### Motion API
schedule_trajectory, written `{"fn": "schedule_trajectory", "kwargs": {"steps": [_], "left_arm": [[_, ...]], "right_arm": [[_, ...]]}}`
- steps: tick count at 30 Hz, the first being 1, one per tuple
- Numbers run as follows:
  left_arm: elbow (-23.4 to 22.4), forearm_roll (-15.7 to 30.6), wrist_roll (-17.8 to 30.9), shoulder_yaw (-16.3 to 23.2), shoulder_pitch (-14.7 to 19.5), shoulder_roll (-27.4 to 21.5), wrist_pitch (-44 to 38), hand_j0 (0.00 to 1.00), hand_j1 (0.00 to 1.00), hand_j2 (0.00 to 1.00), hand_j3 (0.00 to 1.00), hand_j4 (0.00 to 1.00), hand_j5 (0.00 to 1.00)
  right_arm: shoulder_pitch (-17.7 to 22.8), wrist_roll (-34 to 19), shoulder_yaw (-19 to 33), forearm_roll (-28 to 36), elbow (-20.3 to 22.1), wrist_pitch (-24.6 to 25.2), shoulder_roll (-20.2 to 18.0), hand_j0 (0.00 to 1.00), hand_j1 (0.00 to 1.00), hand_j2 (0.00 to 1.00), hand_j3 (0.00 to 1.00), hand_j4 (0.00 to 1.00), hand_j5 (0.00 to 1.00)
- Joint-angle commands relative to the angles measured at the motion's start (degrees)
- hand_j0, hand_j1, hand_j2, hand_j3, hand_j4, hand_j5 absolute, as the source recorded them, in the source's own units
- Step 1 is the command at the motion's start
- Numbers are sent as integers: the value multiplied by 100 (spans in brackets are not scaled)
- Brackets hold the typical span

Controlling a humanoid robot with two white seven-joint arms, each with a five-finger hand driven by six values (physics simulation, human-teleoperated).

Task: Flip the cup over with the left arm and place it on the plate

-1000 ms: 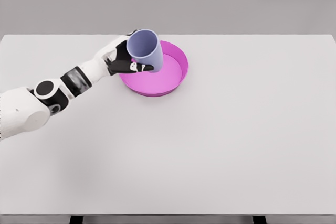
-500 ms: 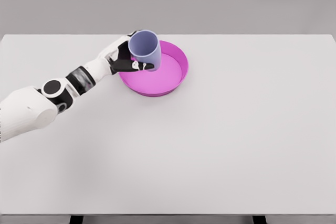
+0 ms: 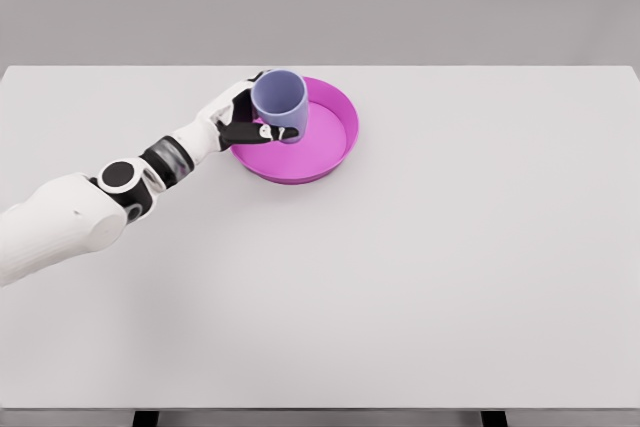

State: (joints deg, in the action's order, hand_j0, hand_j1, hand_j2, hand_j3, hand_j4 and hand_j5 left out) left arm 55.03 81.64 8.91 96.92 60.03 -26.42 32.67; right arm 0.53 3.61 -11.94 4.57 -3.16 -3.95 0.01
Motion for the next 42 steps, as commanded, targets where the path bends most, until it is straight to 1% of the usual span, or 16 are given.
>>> {"fn": "schedule_trajectory", "kwargs": {"steps": [1, 2, 4, 6, 19, 26, 28, 29, 32, 33, 34, 35, 36, 38, 39, 42], "left_arm": [[-19, 1, -3, 2, 0, 66, -6, 43, 43, 43, 43, 43, 43], [-10, -16, -3, 2, 0, 67, 3, 50, 50, 50, 50, 50, 50], [-10, -192, -3, -42, 0, 67, 3, 69, 69, 69, 69, 69, 69], [-10, -201, -3, -33, 0, 67, 12, 79, 79, 79, 79, 79, 79], [-10, -333, -21, -24, 0, 58, 47, 100, 100, 100, 100, 100, 100], [60, -430, -74, -86, -9, -47, 73, 100, 100, 100, 100, 100, 100], [280, -430, -56, -103, 35, -311, 91, 100, 100, 100, 100, 100, 100], [508, -430, -21, -112, 70, -557, 99, 100, 100, 100, 100, 100, 100], [1457, -508, 163, -367, 79, -1620, 135, 100, 100, 100, 100, 100, 100], [1774, -815, 576, -542, 70, -2059, 135, 100, 100, 100, 100, 100, 100], [1932, -1123, 997, -823, 0, -2315, 143, 100, 100, 100, 100, 100, 100], [2257, -1466, 1560, -1131, -88, -2710, 143, 100, 100, 100, 100, 100, 100], [2556, -1572, 2052, -1430, -307, -3132, 126, 100, 100, 100, 100, 100, 100], [2785, -1660, 2609, -2071, -896, -3625, 126, 100, 100, 100, 100, 100, 100], [2785, -1853, 2609, -2265, -1011, -3678, 126, 100, 100, 100, 100, 100, 100], [2750, -1871, 2609, -2274, -1020, -3853, 126, 100, 100, 100, 100, 100, 100]], "right_arm": [[0, -1, 8, 0, -1, 0, -1, 100, 100, 100, 100, 100, 100], [0, -1, -1, 0, -1, 0, -1, 100, 100, 100, 100, 100, 100], [0, -1, 8, 0, -1, 0, -1, 100, 100, 100, 100, 100, 100], [0, -1, 8, 0, -1, 0, -1, 100, 100, 100, 100, 100, 100], [0, -1, -1, 9, -1, 0, -1, 100, 100, 100, 100, 100, 100], [0, -1, -1, 0, -1, 0, -1, 100, 100, 100, 100, 100, 100], [0, -1, -1, 9, -1, 0, -1, 100, 100, 100, 100, 100, 100], [0, -1, -1, 9, -1, 0, -1, 100, 100, 100, 100, 100, 100], [0, -1, -1, 0, -1, 0, -1, 100, 100, 100, 100, 100, 100], [0, -1, -1, 0, -1, 0, -1, 100, 100, 100, 100, 100, 100], [0, -1, 8, 9, -1, 0, -1, 100, 100, 100, 100, 100, 100], [0, -1, -1, 0, -1, 0, -1, 100, 100, 100, 100, 100, 100], [0, 0, -1, 9, -1, 0, -1, 100, 100, 100, 100, 100, 100], [0, -1, -1, 0, -1, 0, -1, 100, 100, 100, 100, 100, 100], [0, -1, -1, 0, -1, 0, -1, 100, 100, 100, 100, 100, 100], [0, -1, -1, 9, -1, 0, -1, 100, 100, 100, 100, 100, 100]]}}
